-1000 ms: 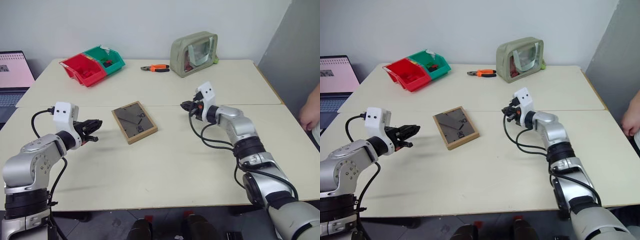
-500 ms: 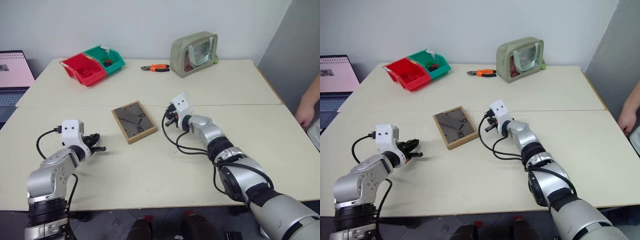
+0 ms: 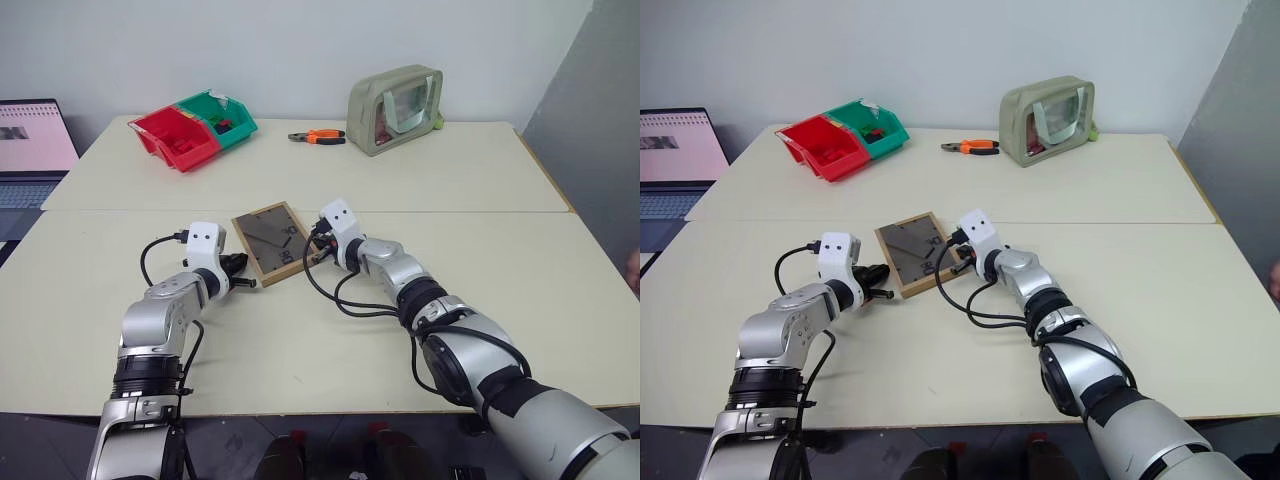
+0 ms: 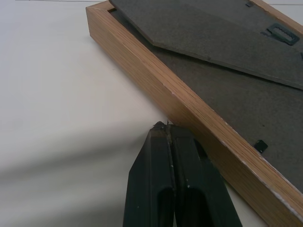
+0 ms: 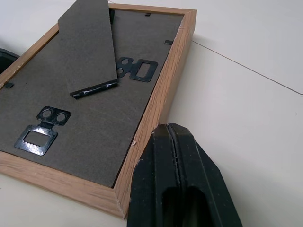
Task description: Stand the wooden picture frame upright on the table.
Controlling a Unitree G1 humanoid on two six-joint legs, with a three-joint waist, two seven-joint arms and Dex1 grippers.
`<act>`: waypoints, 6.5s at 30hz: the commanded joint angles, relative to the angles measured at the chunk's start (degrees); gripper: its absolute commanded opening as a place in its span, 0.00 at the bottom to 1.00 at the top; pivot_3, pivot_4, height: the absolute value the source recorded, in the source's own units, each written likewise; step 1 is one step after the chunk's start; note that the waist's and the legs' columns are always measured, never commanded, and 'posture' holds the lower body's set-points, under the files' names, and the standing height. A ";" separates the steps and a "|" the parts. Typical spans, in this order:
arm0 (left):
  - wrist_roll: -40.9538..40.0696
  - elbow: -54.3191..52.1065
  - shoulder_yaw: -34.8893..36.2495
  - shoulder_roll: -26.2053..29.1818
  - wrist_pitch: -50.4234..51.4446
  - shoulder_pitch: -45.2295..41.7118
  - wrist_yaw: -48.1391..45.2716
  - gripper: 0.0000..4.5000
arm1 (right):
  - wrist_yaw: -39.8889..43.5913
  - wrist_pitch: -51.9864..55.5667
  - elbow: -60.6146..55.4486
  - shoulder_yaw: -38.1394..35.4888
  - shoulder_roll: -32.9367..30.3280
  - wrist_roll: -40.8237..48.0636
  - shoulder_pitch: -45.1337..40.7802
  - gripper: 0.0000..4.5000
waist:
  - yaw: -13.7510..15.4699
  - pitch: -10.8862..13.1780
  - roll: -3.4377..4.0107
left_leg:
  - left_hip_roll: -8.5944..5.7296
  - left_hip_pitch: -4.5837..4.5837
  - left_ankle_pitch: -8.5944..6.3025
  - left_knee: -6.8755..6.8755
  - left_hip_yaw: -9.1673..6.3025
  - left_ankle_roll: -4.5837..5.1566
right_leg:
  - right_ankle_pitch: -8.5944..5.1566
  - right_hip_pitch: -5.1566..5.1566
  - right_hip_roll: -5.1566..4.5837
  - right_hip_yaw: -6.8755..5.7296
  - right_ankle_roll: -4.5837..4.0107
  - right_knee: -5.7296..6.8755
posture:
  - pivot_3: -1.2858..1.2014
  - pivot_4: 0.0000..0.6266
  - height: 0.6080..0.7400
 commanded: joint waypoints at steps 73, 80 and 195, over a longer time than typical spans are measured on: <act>-30.38 -14.13 10.97 18.61 49.33 4.62 -34.26 0.58 | 14.88 35.81 -72.51 13.05 -28.52 8.61 32.46 0.00 | -0.76 0.01 0.02 | -0.06 -0.02 -0.02 0.00 0.03 0.02 | -0.24 -0.02 0.20 -0.01 0.24 -0.11 | 0.52 0.24 1.00; -36.09 -5.21 6.61 20.21 49.90 1.72 -30.59 0.91 | 16.08 38.22 -76.54 12.75 -30.66 9.77 33.66 0.00 | -0.71 0.01 0.02 | 0.00 -0.02 -0.01 -0.04 -0.02 0.02 | -0.19 -0.04 0.13 -0.01 0.15 -0.08 | 0.52 0.24 1.00; -25.57 -8.19 -6.83 12.72 24.54 -15.54 -39.89 0.20 | 25.53 54.32 -78.14 -7.71 -39.18 43.50 21.11 0.99 | -0.27 -0.19 0.55 | -0.10 -1.05 0.06 0.07 0.05 0.15 | 0.02 -1.03 0.11 0.02 0.12 -0.01 | 0.52 0.24 1.00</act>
